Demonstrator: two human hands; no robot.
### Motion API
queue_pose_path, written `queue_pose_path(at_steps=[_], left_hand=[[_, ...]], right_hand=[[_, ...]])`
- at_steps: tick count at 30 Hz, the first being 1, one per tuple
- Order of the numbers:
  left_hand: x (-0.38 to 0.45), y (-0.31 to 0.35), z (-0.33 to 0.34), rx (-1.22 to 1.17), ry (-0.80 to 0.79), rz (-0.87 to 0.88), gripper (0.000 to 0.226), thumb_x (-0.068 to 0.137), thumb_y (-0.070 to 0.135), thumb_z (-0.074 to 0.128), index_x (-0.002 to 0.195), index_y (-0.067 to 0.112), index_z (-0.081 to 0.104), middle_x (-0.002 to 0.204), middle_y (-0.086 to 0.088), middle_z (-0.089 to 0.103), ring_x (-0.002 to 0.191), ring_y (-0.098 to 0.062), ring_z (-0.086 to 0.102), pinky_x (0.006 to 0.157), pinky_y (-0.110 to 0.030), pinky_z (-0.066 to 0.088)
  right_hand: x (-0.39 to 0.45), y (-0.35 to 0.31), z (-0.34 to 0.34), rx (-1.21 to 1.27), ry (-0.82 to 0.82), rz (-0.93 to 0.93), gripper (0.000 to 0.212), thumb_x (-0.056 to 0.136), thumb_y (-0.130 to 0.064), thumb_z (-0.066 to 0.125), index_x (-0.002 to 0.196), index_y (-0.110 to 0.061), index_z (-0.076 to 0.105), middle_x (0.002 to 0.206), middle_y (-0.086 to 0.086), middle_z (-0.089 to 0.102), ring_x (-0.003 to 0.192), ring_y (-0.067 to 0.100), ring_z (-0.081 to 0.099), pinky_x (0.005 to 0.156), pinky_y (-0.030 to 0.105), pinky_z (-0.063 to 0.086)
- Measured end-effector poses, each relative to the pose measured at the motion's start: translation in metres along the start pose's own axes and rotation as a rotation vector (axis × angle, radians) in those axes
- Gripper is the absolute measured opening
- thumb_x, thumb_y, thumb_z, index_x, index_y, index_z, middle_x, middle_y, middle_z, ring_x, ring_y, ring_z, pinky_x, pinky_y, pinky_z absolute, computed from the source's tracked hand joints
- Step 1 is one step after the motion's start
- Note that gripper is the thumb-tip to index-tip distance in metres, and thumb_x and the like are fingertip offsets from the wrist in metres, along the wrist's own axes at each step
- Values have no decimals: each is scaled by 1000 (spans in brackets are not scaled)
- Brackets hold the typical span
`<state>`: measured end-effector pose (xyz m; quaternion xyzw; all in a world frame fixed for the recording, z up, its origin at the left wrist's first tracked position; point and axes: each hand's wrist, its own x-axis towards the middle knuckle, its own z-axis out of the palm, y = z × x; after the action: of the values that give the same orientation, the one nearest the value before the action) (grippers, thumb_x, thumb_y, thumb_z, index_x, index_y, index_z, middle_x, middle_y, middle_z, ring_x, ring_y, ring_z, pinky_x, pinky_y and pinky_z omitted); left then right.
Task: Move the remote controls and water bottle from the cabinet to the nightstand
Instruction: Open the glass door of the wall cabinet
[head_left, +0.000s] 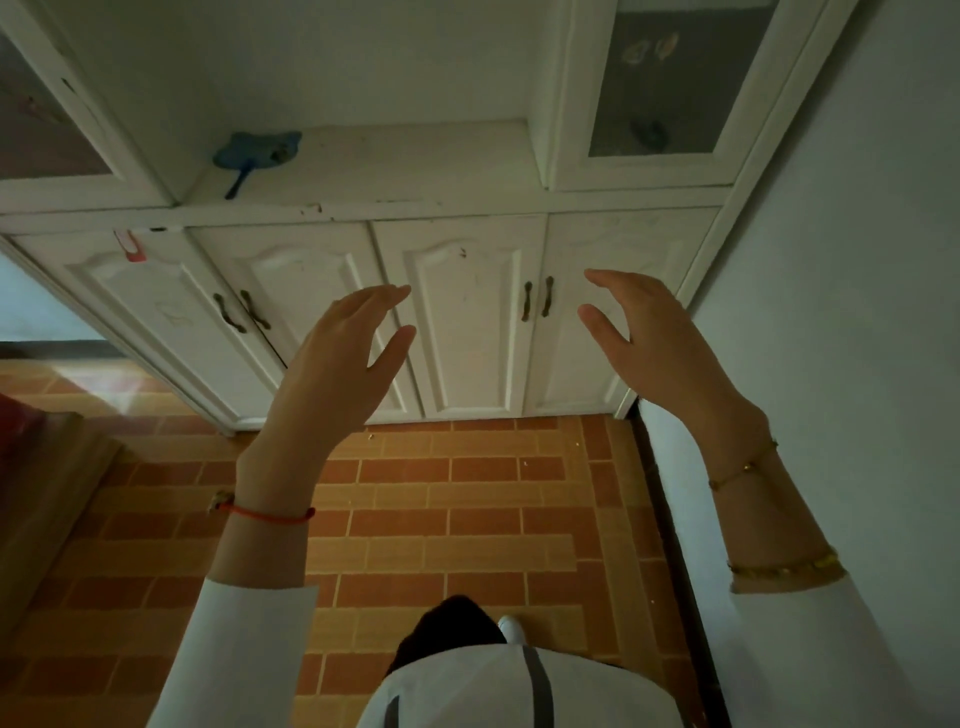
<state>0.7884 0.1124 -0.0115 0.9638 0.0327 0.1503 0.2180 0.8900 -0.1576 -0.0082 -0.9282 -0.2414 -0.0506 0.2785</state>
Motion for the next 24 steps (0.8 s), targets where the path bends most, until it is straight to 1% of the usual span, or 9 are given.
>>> queue_pose_path(at_steps=[4, 6, 8, 12, 15, 18, 24], left_hand=[[44, -9, 13, 5, 0, -19, 47, 98, 35, 46, 143, 18, 45, 144, -3, 51, 132, -20, 48, 110, -41, 40], [67, -16, 21, -1, 2, -18, 47, 98, 34, 47, 142, 17, 46, 143, -3, 52, 133, -19, 48, 111, -39, 39], [91, -25, 30, 0, -2, -14, 46, 98, 34, 48, 141, 17, 46, 143, -4, 52, 134, -19, 47, 111, -37, 38], [144, -47, 43, -10, -14, -6, 48, 97, 36, 46, 141, 19, 46, 143, -3, 52, 133, -19, 48, 110, -38, 39], [191, -63, 48, -9, -9, 16, 48, 98, 37, 45, 142, 20, 45, 145, -1, 51, 134, -18, 47, 111, -34, 36], [240, -73, 49, -24, -6, 56, 47, 98, 37, 45, 143, 21, 44, 145, -1, 50, 134, -18, 46, 112, -41, 38], [325, -90, 50, -61, -33, 145, 47, 98, 36, 46, 143, 22, 44, 144, 1, 50, 131, -18, 49, 110, -40, 40]], right_hand=[[51, 15, 8, 18, -22, -16, 49, 99, -37, 43, 144, -17, 40, 145, 5, 45, 137, 18, 36, 111, 32, 31], [74, 22, 14, 20, -28, -17, 49, 99, -37, 43, 144, -17, 39, 145, 5, 45, 137, 18, 36, 112, 33, 32], [97, 30, 21, 18, -28, -16, 49, 99, -36, 43, 144, -16, 39, 145, 5, 45, 137, 18, 36, 111, 31, 30], [147, 43, 35, 19, -30, 6, 49, 99, -37, 43, 144, -18, 39, 145, 4, 45, 136, 17, 36, 108, 25, 28], [187, 49, 42, 6, -8, 28, 49, 99, -39, 42, 144, -20, 38, 146, 3, 43, 136, 16, 36, 109, 26, 28], [229, 51, 43, -22, 25, 41, 50, 99, -41, 41, 144, -20, 37, 147, 2, 43, 137, 16, 36, 108, 26, 27], [295, 53, 43, -35, 93, 106, 50, 98, -42, 40, 143, -22, 39, 146, 1, 44, 136, 17, 38, 105, 24, 27]])
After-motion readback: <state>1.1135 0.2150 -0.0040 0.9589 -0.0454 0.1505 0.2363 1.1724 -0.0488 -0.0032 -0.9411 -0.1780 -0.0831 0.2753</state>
